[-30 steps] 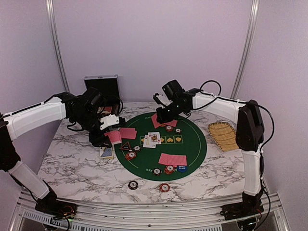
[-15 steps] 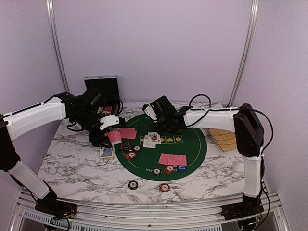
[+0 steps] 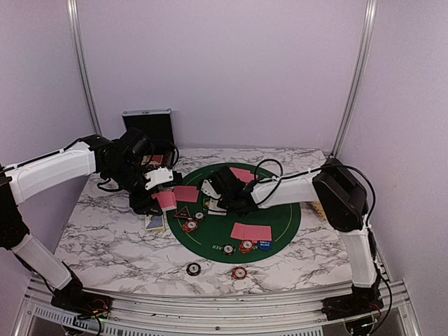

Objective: Distribute texas hold em gaming equipment

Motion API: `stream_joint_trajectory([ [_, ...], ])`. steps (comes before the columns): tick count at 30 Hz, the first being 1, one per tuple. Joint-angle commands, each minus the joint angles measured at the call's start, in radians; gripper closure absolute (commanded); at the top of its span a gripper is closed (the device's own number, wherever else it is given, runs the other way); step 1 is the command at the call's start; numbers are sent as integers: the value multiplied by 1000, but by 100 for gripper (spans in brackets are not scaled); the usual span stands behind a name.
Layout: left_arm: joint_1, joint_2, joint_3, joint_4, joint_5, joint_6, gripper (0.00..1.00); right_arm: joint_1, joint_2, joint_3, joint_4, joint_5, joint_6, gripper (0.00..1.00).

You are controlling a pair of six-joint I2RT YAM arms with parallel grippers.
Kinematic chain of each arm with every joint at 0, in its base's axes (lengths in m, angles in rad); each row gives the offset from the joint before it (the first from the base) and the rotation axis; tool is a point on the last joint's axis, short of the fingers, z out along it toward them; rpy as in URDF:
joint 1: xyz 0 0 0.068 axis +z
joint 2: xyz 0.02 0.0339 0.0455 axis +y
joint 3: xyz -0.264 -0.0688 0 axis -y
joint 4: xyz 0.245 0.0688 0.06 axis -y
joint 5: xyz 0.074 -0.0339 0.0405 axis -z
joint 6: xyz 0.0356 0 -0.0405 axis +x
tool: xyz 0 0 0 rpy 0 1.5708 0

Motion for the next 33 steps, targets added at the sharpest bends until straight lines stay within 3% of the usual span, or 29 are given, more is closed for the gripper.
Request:
stream_joint_trajectory([
  [1,2,-31,-1,3,4,-1,100,8,14,27,21,15,-28,100],
  [3,2,-31,0,3,4,-2,100,10,13,32,-6,-8,-12,100],
  [10,2,-27,3,3,3,-3,100,14,-14,23,-97,-87,38,83],
  [24,2,-29,3,3,3,-9,100,15,-67,20,-179,-192,110,78],
  [33,2,-28,2,3,3,-8,100,11,-124,19,-221,-283,171,62],
])
